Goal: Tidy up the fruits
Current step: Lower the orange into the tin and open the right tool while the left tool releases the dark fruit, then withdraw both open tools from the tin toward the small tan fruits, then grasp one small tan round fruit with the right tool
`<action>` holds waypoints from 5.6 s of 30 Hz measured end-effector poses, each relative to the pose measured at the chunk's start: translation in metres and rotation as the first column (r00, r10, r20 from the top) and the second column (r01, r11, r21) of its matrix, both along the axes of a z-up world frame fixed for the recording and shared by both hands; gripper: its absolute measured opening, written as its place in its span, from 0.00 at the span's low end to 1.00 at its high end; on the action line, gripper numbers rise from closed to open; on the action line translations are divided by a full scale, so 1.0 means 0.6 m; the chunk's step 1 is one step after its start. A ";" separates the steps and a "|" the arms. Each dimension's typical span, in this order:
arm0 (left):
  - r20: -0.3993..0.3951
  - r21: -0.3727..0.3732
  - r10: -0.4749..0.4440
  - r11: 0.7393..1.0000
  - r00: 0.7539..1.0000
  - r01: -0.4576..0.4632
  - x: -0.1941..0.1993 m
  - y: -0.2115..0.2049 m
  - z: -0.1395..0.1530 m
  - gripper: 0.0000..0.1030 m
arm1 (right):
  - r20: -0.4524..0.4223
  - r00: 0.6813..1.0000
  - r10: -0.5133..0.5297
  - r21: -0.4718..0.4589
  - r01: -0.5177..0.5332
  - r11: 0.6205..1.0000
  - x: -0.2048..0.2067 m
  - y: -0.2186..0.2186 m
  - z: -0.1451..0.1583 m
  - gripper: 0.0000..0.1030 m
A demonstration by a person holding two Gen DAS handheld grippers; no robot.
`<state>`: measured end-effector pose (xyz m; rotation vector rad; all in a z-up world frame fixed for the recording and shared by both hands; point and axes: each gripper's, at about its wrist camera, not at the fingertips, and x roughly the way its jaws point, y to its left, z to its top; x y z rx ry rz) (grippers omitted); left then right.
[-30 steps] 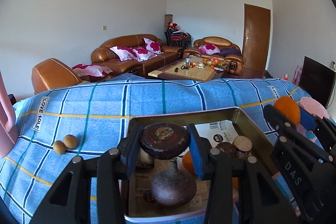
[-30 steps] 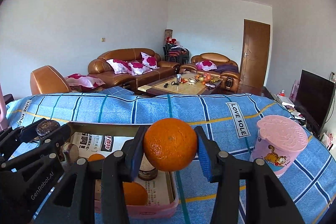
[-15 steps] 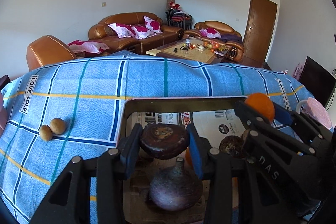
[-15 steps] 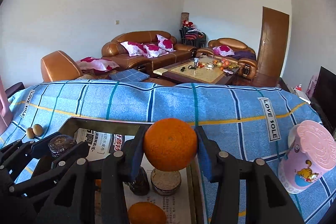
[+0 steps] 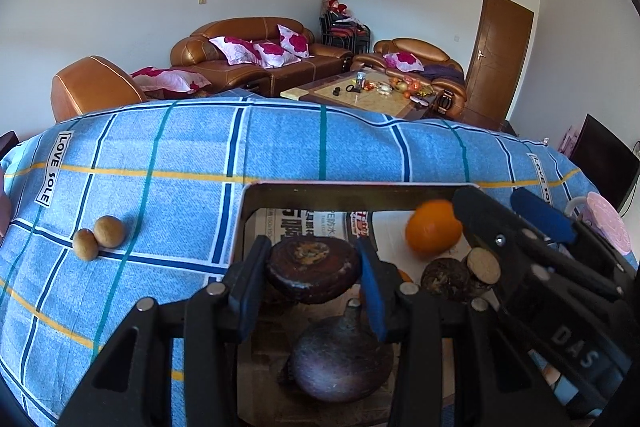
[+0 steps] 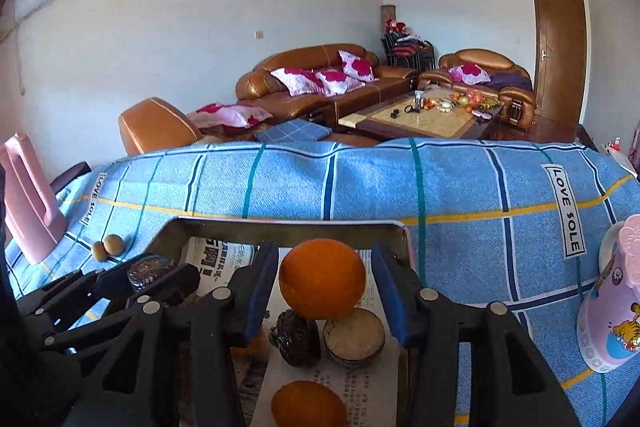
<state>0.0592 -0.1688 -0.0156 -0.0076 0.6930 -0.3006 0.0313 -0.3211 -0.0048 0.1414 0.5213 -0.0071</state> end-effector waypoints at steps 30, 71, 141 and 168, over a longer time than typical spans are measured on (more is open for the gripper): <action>0.300 0.109 0.011 0.993 0.954 -0.046 -0.089 -0.022 0.042 1.00 | 0.263 0.912 -0.316 -0.081 0.347 0.934 -0.124 -0.004 0.039 0.83; 0.271 0.073 0.073 0.993 0.960 -0.096 -0.123 0.058 0.038 1.00 | 0.237 0.899 -0.367 -0.120 0.402 0.908 -0.161 0.044 0.039 0.83; -0.029 0.204 0.331 0.925 0.943 -0.319 0.063 0.420 -0.021 1.00 | -0.148 0.968 0.205 -0.085 -0.219 0.972 0.106 0.383 -0.018 0.20; -0.046 0.210 0.261 0.946 0.964 -0.246 0.070 0.396 -0.023 1.00 | -0.314 0.914 0.258 0.037 -0.260 0.965 0.131 0.362 -0.068 0.23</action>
